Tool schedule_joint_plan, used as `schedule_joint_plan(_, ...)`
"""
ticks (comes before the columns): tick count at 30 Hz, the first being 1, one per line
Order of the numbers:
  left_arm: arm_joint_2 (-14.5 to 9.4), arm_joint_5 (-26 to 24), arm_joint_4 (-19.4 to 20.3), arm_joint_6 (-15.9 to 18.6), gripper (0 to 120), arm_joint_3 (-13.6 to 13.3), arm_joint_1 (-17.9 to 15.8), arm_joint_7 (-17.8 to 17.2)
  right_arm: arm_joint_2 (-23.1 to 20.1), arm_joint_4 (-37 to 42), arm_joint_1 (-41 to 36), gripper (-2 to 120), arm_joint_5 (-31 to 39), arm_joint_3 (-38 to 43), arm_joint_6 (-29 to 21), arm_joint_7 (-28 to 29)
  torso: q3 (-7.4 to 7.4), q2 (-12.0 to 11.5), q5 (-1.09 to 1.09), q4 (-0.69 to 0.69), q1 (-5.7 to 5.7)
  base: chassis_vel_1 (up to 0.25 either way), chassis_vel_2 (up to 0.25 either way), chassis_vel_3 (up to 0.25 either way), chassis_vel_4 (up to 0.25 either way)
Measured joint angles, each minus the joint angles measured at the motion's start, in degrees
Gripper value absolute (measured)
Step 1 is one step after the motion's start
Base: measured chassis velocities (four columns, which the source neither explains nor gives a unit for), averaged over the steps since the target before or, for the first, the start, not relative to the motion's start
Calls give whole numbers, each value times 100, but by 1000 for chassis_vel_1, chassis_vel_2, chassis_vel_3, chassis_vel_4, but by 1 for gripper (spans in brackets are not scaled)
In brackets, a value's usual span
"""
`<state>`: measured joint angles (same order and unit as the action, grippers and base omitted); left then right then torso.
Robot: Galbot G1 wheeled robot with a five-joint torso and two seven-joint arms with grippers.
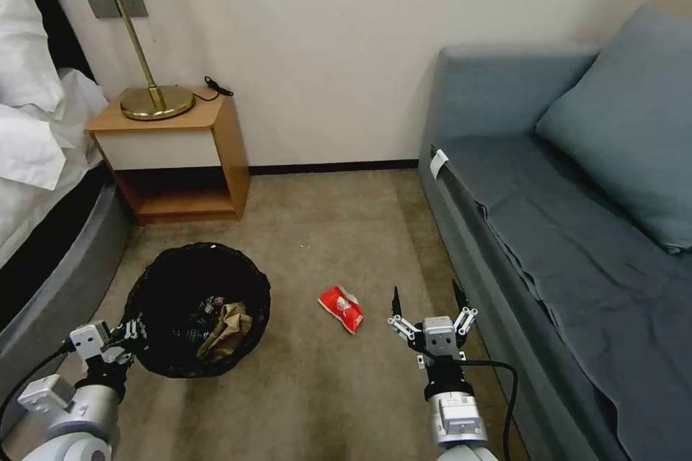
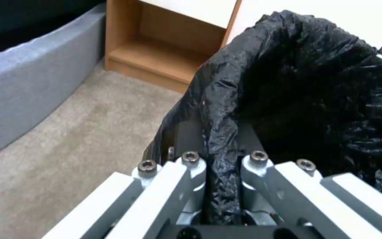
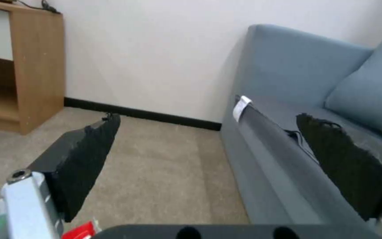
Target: Pick up the trash bin, then pick up the garbage on the floor and place it into the trash bin.
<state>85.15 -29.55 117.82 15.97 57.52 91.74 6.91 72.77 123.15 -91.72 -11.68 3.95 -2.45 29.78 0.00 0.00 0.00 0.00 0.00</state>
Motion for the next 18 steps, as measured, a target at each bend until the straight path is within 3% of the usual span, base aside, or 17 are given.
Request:
schedule_joint_plan(13,-26,-34,-24,0,4,26,19,4,-125,-199,189,100,20,-63,149,-182,0,0,0,-1,0,-81,92,84,-84)
schedule_joint_plan(18,-23,-34,-36,-6,4,14,27,29,-430,-407,747,100,654,-327,-119,-392,-1,0,0,0,0,0,0,0,0)
